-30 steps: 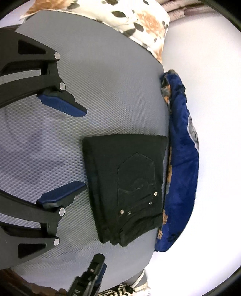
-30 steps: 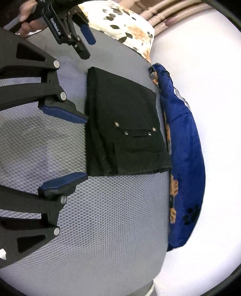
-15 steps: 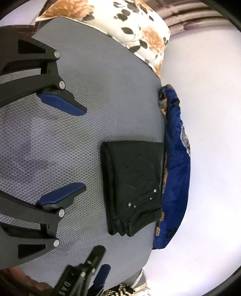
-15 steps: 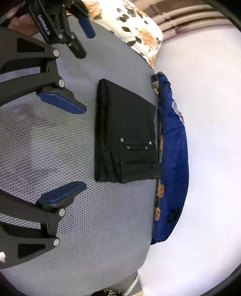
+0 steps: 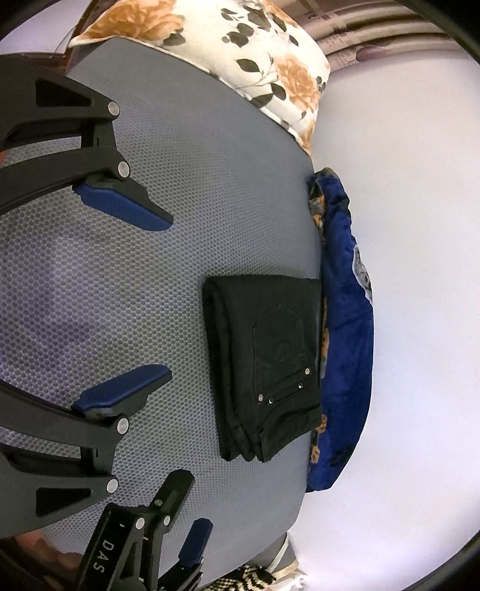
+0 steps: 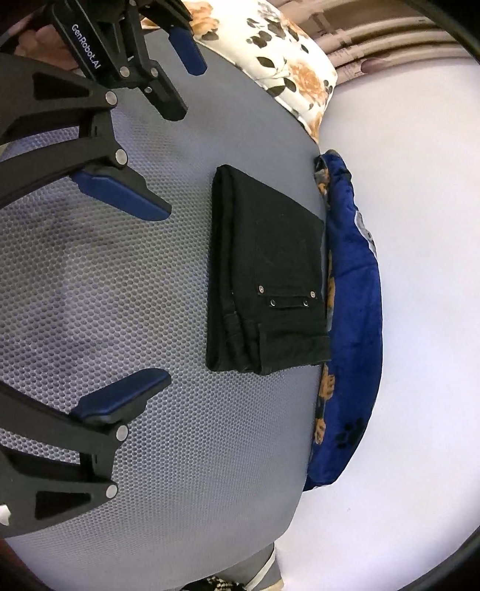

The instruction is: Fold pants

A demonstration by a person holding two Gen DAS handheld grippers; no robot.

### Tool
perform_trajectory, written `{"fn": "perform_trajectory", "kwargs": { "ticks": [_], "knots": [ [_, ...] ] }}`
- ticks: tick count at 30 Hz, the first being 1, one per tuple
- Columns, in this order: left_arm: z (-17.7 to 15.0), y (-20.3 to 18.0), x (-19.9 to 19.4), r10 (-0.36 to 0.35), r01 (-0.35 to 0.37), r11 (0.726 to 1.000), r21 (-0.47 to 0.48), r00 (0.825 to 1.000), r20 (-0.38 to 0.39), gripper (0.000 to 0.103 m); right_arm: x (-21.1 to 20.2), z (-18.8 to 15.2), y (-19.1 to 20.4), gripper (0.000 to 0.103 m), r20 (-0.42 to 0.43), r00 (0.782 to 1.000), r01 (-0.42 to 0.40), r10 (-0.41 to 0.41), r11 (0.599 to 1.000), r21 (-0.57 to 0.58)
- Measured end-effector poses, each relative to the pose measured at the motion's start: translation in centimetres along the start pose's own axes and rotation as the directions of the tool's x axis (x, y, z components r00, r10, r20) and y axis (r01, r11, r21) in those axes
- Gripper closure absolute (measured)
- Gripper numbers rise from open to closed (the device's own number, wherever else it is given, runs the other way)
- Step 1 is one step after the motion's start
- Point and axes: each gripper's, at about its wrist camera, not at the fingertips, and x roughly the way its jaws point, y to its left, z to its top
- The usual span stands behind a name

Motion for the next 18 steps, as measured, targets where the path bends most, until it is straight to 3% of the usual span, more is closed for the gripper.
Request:
{"fn": "perform_trajectory", "kwargs": {
  "ticks": [18],
  "knots": [
    [-0.18,-0.31,-0.12,0.031,-0.031,0.999,0.008,0.999,0.023,0.028,0.52,-0.52,-0.15,0.023,-0.023,1.000,0.001,-0.001,1.000,0.008]
  ]
}}
